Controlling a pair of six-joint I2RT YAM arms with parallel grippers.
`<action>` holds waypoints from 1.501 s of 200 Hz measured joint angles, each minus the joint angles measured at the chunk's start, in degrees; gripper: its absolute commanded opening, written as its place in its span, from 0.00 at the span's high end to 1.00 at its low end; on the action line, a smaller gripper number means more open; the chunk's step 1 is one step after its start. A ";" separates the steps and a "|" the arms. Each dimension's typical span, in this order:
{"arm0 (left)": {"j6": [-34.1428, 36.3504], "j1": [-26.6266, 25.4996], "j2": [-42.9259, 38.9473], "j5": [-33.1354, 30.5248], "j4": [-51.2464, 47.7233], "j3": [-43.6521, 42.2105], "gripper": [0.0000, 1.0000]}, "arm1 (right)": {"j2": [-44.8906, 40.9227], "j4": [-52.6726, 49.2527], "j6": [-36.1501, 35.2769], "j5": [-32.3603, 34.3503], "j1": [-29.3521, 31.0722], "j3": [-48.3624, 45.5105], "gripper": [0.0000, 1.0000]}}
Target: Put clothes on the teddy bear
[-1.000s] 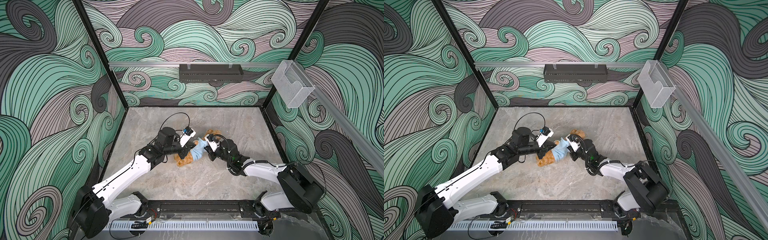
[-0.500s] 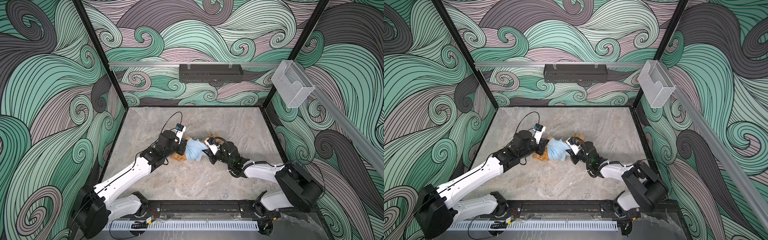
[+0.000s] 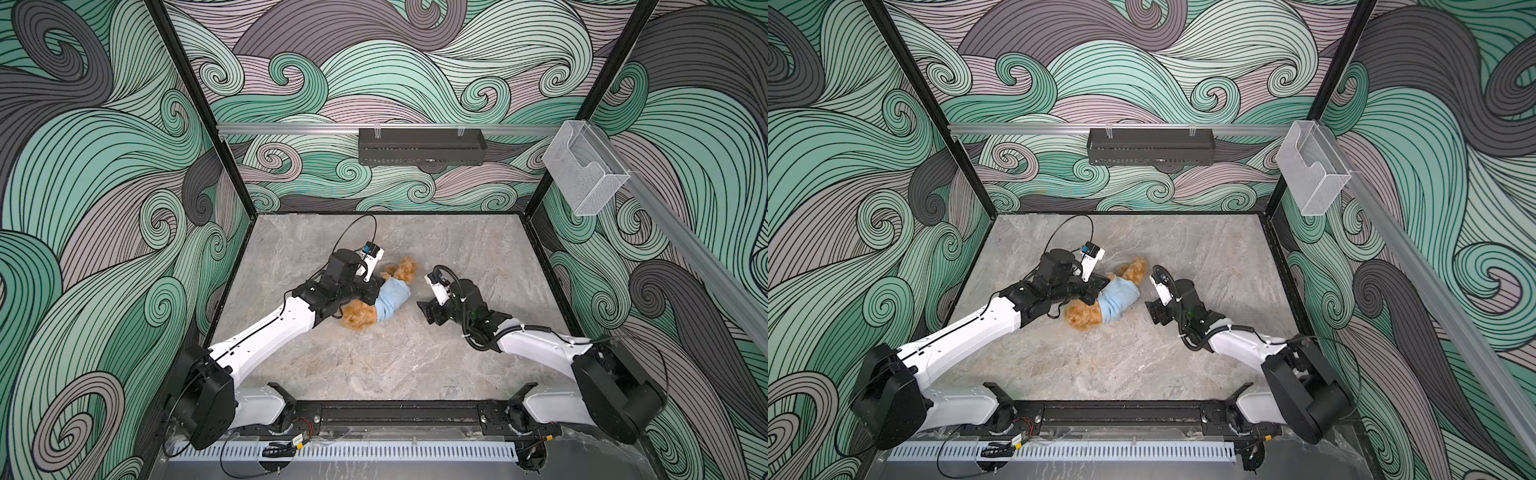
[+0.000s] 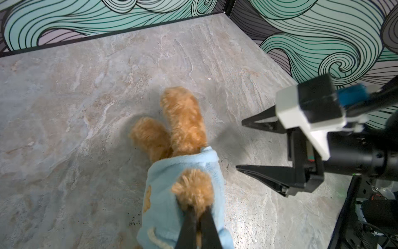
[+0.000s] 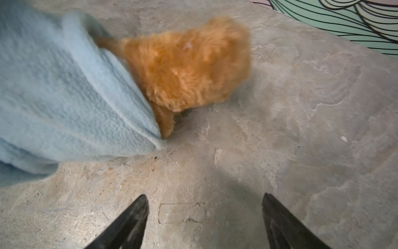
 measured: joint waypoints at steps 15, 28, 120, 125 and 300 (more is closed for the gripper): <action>0.02 0.02 0.83 0.72 -1.25 1.07 1.00 | -3.80 -1.81 0.50 0.70 -0.15 0.04 0.12; 0.02 0.02 1.22 1.40 -2.03 1.97 1.00 | -6.75 -1.73 0.46 -0.37 -0.13 0.04 0.13; -0.79 0.02 2.10 7.39 -2.21 2.54 1.00 | 7.87 17.27 -0.50 -17.70 6.08 8.33 0.29; -0.90 0.02 2.10 7.61 -2.14 2.54 1.00 | 8.90 18.18 -0.50 -17.97 6.08 8.70 0.33; -16.35 6.23 1.97 15.65 2.60 -0.76 1.00 | 23.56 44.63 5.14 -12.90 8.41 -1.55 0.73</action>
